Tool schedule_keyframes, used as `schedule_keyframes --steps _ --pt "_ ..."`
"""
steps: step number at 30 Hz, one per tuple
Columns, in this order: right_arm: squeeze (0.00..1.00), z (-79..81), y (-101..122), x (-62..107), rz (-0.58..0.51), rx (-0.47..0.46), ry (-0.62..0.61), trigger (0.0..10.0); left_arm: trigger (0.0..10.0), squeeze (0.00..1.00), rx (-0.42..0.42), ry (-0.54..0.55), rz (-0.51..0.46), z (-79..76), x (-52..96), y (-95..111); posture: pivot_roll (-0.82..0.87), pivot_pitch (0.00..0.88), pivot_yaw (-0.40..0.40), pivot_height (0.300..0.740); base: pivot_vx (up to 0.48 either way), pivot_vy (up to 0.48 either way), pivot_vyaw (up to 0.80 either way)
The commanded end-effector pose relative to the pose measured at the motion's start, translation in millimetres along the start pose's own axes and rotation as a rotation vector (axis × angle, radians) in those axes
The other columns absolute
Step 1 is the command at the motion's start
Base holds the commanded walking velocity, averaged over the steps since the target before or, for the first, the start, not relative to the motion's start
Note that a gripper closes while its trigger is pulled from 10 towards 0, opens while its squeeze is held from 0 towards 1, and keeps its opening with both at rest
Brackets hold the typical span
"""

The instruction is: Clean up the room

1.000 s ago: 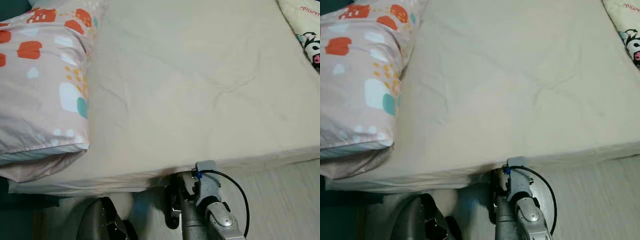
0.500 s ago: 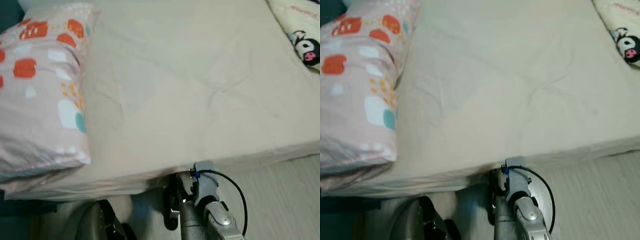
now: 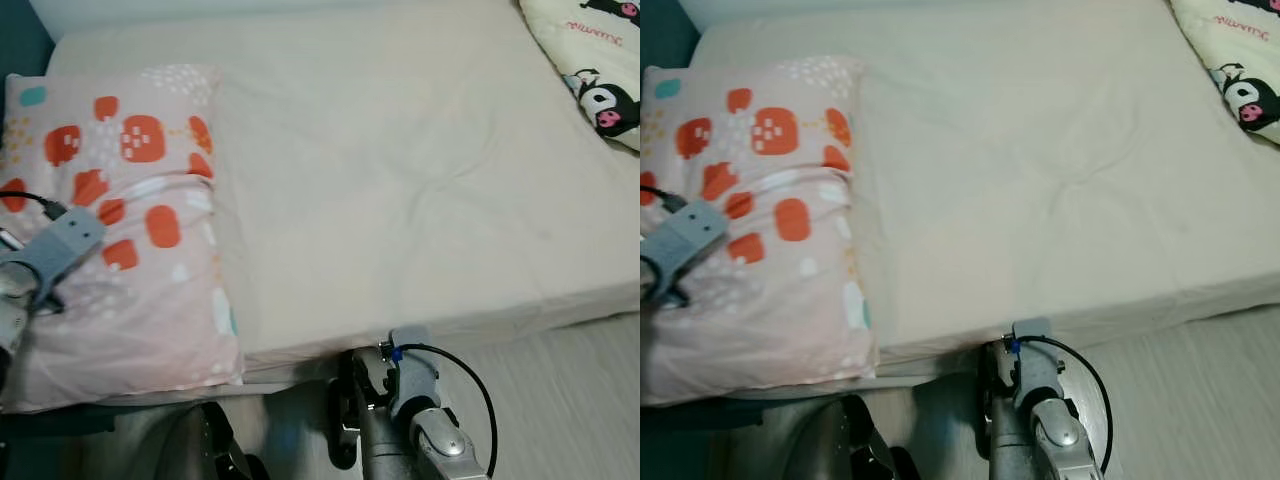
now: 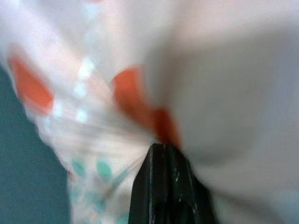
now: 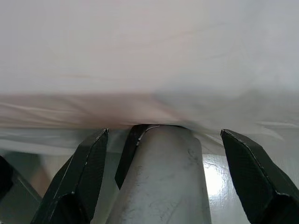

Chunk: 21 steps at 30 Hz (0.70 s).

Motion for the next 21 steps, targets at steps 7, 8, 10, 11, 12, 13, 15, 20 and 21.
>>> schedule_keyframes --steps 7,8,10,11,12,13,15,20,21 --pt "0.00 5.7 -11.0 0.7 0.037 -0.026 0.013 10.0 10.0 1.00 0.395 -0.388 -0.281 -109.8 1.8 50.9 -0.17 0.348 0.021 0.605 0.000 0.000 0.00" --pt "0.00 5.7 -11.0 0.7 0.037 -0.026 0.013 10.0 10.0 1.00 0.395 -0.388 -0.281 -109.8 1.8 50.9 -0.17 0.348 0.021 0.605 0.000 0.000 0.00" --pt "0.00 5.4 -10.2 -0.3 0.035 -0.026 0.012 10.0 10.0 1.00 0.458 -0.256 -0.422 -87.4 2.1 80.0 -0.17 0.343 0.023 0.605 0.000 0.000 0.00" --pt "0.00 5.4 -10.2 -0.3 0.035 -0.026 0.012 10.0 10.0 1.00 0.458 -0.256 -0.422 -87.4 2.1 80.0 -0.17 0.343 0.023 0.605 0.000 0.000 0.00" --pt "0.00 4.9 -9.0 -1.2 0.032 -0.026 0.011 10.0 10.0 1.00 0.489 -0.160 -0.517 -65.7 6.4 99.7 -0.17 0.337 0.023 0.605 0.000 0.000 0.00" --pt "0.00 4.7 -8.6 -1.6 0.031 -0.026 0.010 10.0 10.0 1.00 0.489 -0.127 -0.552 -58.0 8.7 106.5 -0.17 0.335 0.023 0.605 0.000 0.000 0.00" --pt "0.00 4.5 -7.9 -2.4 0.029 -0.026 0.010 10.0 10.0 1.00 0.497 -0.086 -0.595 -47.6 11.8 114.5 -0.17 0.333 0.024 0.605 0.000 0.000 0.00" --pt "0.00 4.1 -5.6 -5.3 0.023 -0.027 0.008 10.0 10.0 1.00 0.415 0.019 -0.681 -27.5 22.8 130.2 -0.17 0.323 0.026 0.605 0.000 0.000 0.00" --pt "0.00 4.1 -4.8 -6.3 0.021 -0.027 0.008 10.0 10.0 1.00 0.391 0.041 -0.699 -24.1 26.5 133.8 -0.17 0.320 0.026 0.605 0.000 0.000 0.00"
Point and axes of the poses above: a point about 5 cm out from each wrist's last joint towards the gripper, its own x axis pointing back from the gripper into the wrist, its own y axis along the axis of the wrist's last joint, z = x × y, the point moved 5 cm from there along -x, pointing out of the wrist towards the gripper, and after that the axes turned 15 degrees about x, right-handed, at the moved point
